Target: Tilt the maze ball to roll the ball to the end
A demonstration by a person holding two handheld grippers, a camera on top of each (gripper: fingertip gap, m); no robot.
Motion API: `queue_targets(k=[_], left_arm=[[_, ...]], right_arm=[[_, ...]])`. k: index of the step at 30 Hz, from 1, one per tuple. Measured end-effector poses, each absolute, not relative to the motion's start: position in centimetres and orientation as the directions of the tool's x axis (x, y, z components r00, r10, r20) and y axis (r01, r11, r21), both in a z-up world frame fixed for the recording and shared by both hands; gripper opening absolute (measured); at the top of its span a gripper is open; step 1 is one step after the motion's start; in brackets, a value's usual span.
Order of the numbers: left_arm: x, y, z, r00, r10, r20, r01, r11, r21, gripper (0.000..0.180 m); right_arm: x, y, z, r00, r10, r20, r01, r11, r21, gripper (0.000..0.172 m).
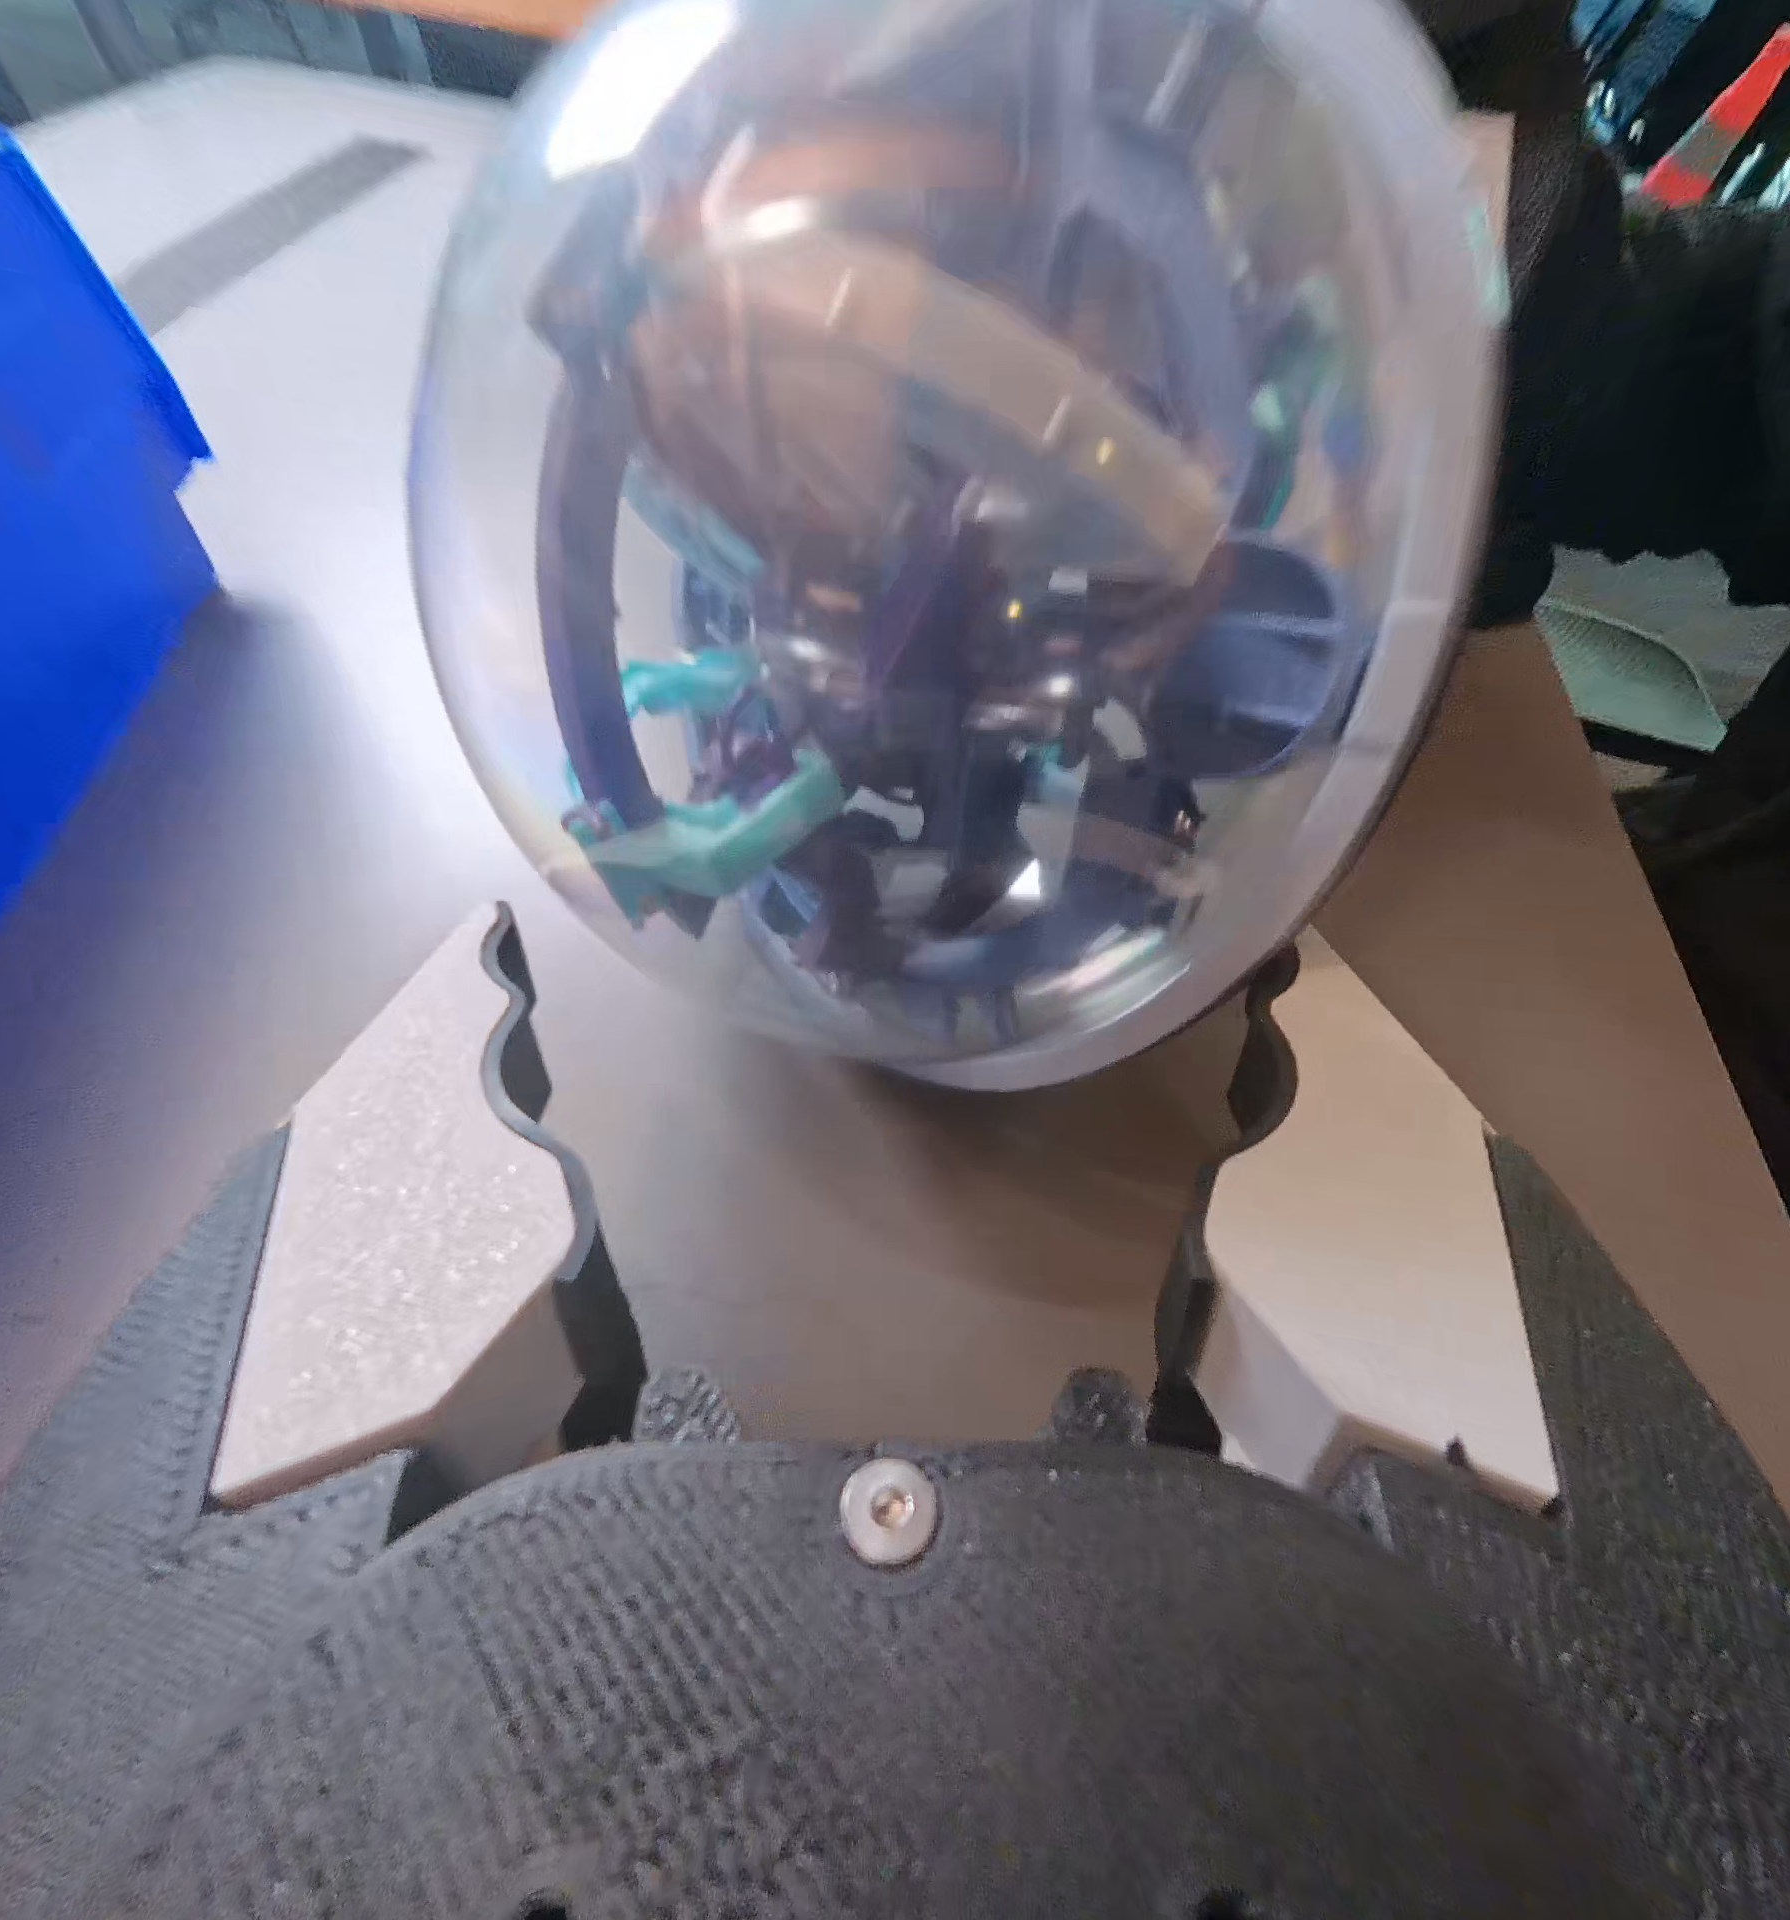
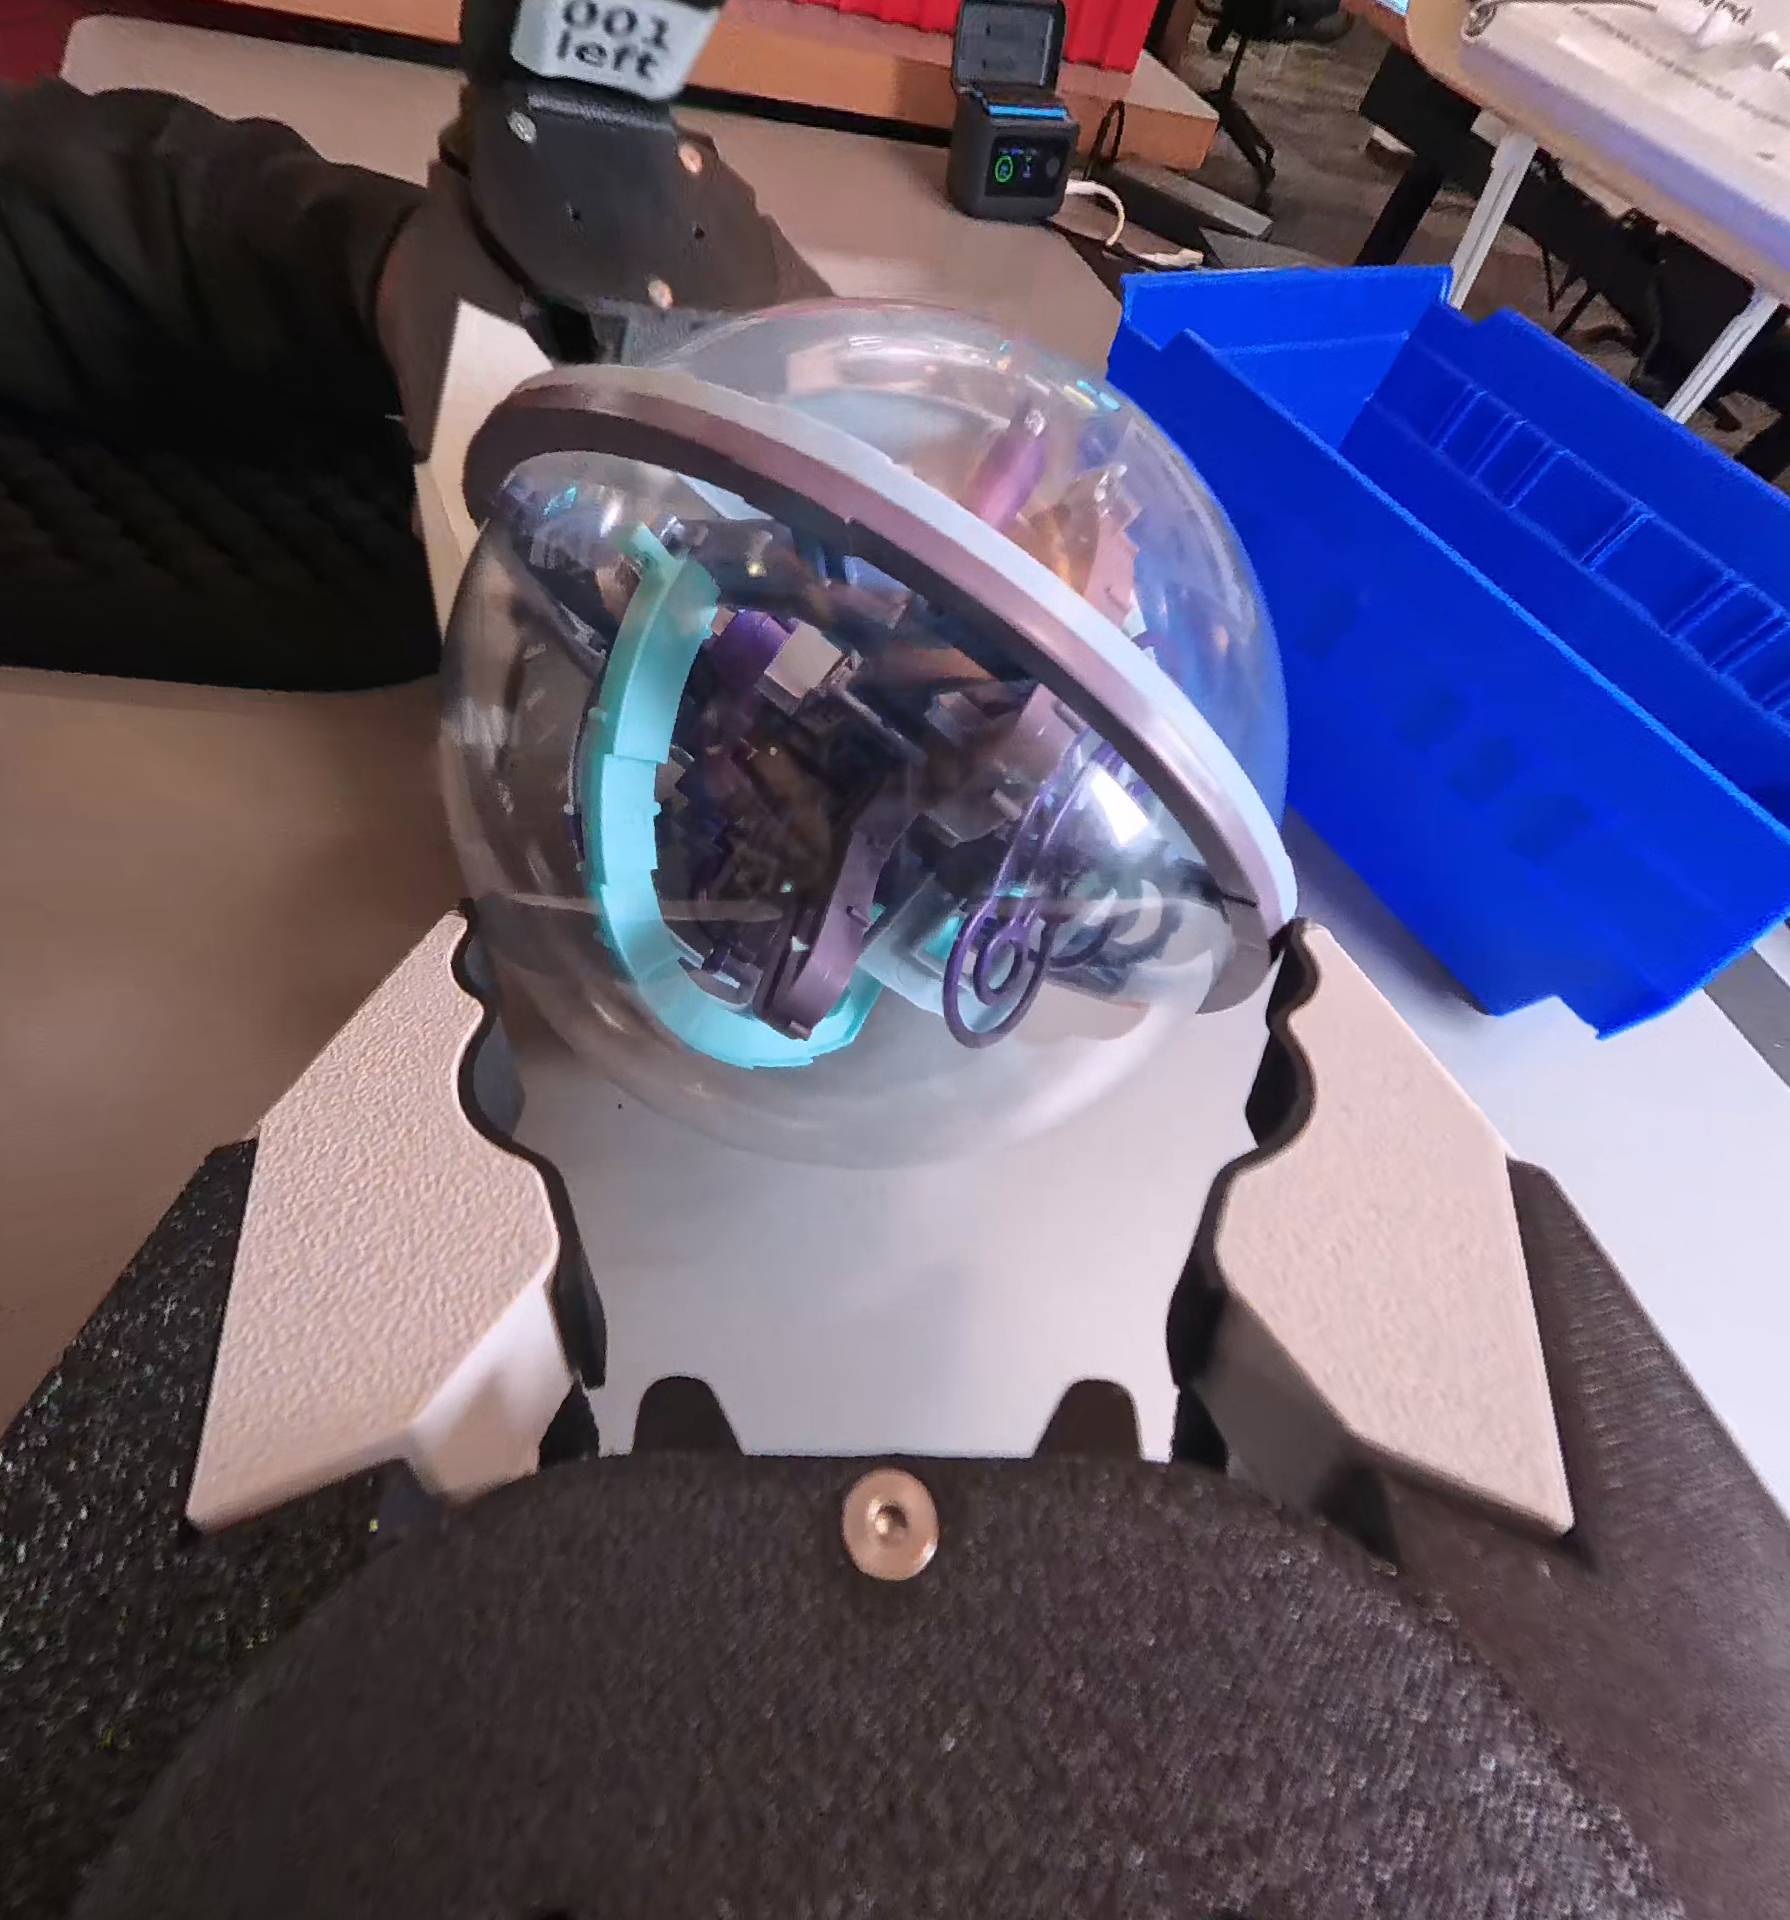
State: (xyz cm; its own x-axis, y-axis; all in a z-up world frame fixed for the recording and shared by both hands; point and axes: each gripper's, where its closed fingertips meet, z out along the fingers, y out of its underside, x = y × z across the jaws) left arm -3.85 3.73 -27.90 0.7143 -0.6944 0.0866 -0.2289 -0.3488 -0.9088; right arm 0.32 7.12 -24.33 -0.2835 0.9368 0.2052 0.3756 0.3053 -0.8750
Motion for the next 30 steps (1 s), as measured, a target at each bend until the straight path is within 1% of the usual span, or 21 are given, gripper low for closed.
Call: queue_targets(k=[3,4,5,9,12,15,19,22,24,28,29,30], left_arm=[[-4.0,3.8,-26.0,0.727,-0.685,0.056,-0.187,-0.276,-0.943,0.135],[-3.8,3.8,-25.9,0.724,-0.688,0.059,-0.182,-0.273,-0.945,0.132],[-3.8,3.8,-26.0,0.726,-0.684,0.071,-0.17,-0.278,-0.945,0.133],[-3.8,3.5,-26.7,0.693,-0.701,0.17,-0.12,-0.345,-0.931,0.133],[-3.7,3.2,-27.3,0.665,-0.704,0.248,-0.091,-0.406,-0.909,0.128],[-3.7,3.1,-27.4,0.658,-0.7,0.278,-0.076,-0.429,-0.9,0.121],[-3.7,3.2,-27.1,0.649,-0.697,0.306,-0.043,-0.435,-0.899,0.114],[-3.5,3.4,-26.9,0.644,-0.695,0.321,-0.027,-0.44,-0.898,0.111],[-3.5,3.4,-27.2,0.647,-0.688,0.329,-0.033,-0.457,-0.889,0.111],[-3.4,3.2,-27.8,0.646,-0.677,0.352,-0.046,-0.495,-0.867,0.112],[-3.5,3.2,-27.9,0.653,-0.681,0.331,-0.066,-0.486,-0.871,0.114],[-3.6,3.3,-27.7,0.666,-0.683,0.3,-0.079,-0.464,-0.882,0.122]], right_arm=[[0.1,7.1,-24.1,-0.284,0.939,0.196,0.391,0.3,-0.87,0.141],[0.0,7.1,-24.1,-0.285,0.939,0.192,0.4,0.299,-0.867,0.141],[-0.1,7.0,-24.0,-0.286,0.939,0.192,0.407,0.3,-0.863,0.141],[-0.7,6.5,-22.6,-0.296,0.933,0.202,0.38,0.31,-0.871,0.141],[-1.0,6.3,-21.7,-0.297,0.935,0.193,0.337,0.292,-0.895,0.14],[-0.4,6.7,-21.1,-0.301,0.943,0.145,0.291,0.235,-0.927,0.138],[0.6,8.2,-22.7,-0.302,0.94,0.156,0.32,0.254,-0.913,0.146],[0.2,7.9,-23.9,-0.313,0.939,0.14,0.35,0.251,-0.902,0.144],[-0.3,7.8,-23.8,-0.318,0.936,0.15,0.354,0.264,-0.897,0.148],[-0.7,7.8,-23.6,-0.367,0.92,0.137,0.413,0.293,-0.862,0.147],[-0.8,7.8,-23.6,-0.381,0.916,0.13,0.431,0.3,-0.851,0.147],[-0.8,7.8,-23.7,-0.398,0.909,0.122,0.447,0.309,-0.839,0.147]])
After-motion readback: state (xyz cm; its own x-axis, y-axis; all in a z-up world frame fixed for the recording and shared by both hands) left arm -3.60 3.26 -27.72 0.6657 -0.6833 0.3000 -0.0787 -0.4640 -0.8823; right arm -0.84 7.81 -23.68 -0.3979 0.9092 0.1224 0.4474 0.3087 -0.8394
